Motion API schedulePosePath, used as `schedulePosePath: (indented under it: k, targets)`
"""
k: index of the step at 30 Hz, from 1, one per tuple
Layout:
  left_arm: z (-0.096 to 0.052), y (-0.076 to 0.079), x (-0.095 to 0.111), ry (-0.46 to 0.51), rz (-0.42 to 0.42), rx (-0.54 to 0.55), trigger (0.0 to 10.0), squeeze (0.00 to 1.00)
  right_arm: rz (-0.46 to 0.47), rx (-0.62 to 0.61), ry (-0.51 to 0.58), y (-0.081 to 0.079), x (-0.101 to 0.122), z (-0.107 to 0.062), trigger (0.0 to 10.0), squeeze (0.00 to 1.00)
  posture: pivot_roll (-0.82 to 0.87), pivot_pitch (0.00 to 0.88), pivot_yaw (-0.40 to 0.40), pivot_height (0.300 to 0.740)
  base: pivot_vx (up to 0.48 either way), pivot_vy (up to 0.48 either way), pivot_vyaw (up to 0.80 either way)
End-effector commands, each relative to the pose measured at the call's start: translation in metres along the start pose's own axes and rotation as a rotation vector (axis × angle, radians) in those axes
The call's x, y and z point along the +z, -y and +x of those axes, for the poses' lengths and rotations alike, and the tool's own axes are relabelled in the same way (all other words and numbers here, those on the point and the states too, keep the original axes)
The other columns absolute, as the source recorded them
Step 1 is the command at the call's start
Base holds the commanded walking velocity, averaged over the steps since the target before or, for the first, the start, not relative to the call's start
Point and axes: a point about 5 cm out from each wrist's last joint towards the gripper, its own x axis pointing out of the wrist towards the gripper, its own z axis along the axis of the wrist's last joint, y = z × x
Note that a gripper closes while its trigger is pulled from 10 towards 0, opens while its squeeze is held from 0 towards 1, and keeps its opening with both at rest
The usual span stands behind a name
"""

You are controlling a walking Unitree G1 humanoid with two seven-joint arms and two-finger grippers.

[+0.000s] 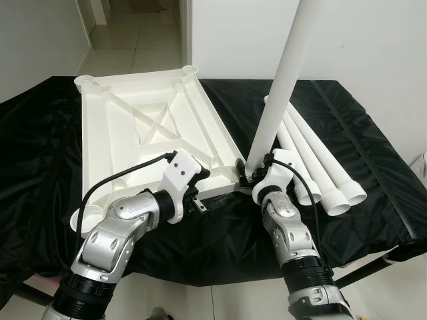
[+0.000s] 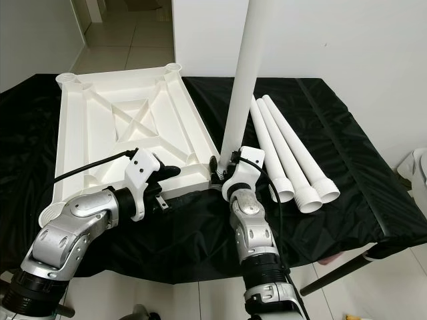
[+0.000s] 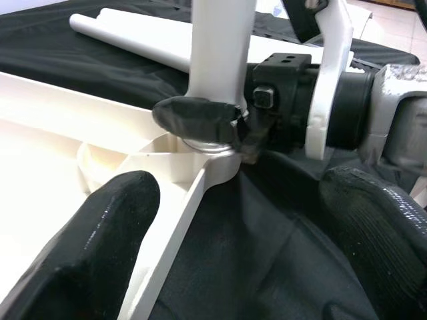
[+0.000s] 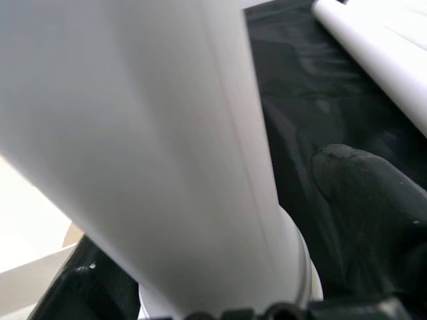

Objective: Building children table

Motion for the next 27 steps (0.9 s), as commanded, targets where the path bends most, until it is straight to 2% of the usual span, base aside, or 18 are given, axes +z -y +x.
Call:
schedulePosePath:
  k: [1,4,5,6,7,8,10,15,16,23,24,25,27]
  targets:
    - [-0.001,0.0,0.0,-0.002,0.0,0.026,10.0,0.0,-0.026,0.052,0.008,0.012,0.004,0.004,10.0,1.0,-0.01,0.043,-0.006,0.74,0.0,0.0,0.0]
    - [-0.001,0.0,0.0,-0.001,-0.001,0.026,10.0,0.0,-0.06,0.094,0.004,0.017,0.006,0.006,10.0,1.0,-0.01,0.043,-0.006,0.74,0.0,0.0,0.0]
    - [-0.001,0.0,0.0,-0.001,-0.001,0.026,10.0,0.0,-0.087,0.127,0.0,0.019,0.007,0.007,10.0,0.76,-0.01,0.04,-0.007,0.74,0.0,0.0,0.0]
    - [-0.001,0.0,0.0,-0.001,-0.001,0.026,10.0,0.0,-0.087,0.127,0.0,0.019,0.007,0.007,10.0,0.76,-0.01,0.04,-0.007,0.74,0.0,0.0,0.0]
    - [-0.001,0.0,0.0,-0.001,-0.001,0.026,10.0,0.0,-0.1,0.171,-0.002,0.021,0.008,0.008,10.0,0.0,-0.01,0.038,-0.008,0.74,0.0,0.0,0.0]
    - [0.0,0.0,0.001,0.0,0.001,0.025,10.0,0.0,-0.131,0.256,-0.003,0.025,0.01,0.01,10.0,0.0,-0.01,0.038,-0.008,0.74,0.0,0.0,0.0]
    - [0.0,0.0,0.001,0.0,0.001,0.025,10.0,0.0,-0.131,0.256,-0.003,0.025,0.01,0.01,10.0,0.0,-0.01,0.038,-0.008,0.74,0.0,0.0,0.0]
    - [0.0,-0.001,0.001,0.002,0.004,0.024,10.0,0.0,-0.178,0.372,0.004,0.027,0.01,0.01,10.0,0.0,-0.01,0.03,-0.006,0.74,0.0,0.0,0.0]
    - [0.0,-0.001,0.002,0.002,0.006,0.024,10.0,0.0,-0.198,0.425,-0.002,0.027,0.009,0.008,10.0,0.0,-0.01,0.03,-0.006,0.74,0.0,0.0,0.0]
    - [-0.001,-0.001,0.002,0.001,0.009,0.023,10.0,0.0,-0.224,0.485,-0.018,0.032,0.006,0.01,10.0,0.0,-0.01,0.021,-0.005,0.74,0.0,0.0,0.0]
    - [-0.001,-0.001,0.002,0.001,0.01,0.023,10.0,0.0,-0.233,0.5,-0.027,0.034,0.004,0.011,4.1,0.0,-0.01,0.021,-0.005,0.74,0.0,0.0,0.0]
    - [0.0,-0.001,0.002,0.001,0.011,0.022,10.0,0.0,-0.224,0.504,-0.033,0.037,0.003,0.012,0.0,0.0,0.0,0.014,-0.008,0.74,0.0,0.0,0.0]
    - [0.0,0.0,0.002,0.002,0.013,0.021,10.0,0.0,-0.223,0.51,-0.033,0.039,0.003,0.012,0.0,0.0,0.0,0.011,-0.008,0.74,0.0,0.0,0.0]
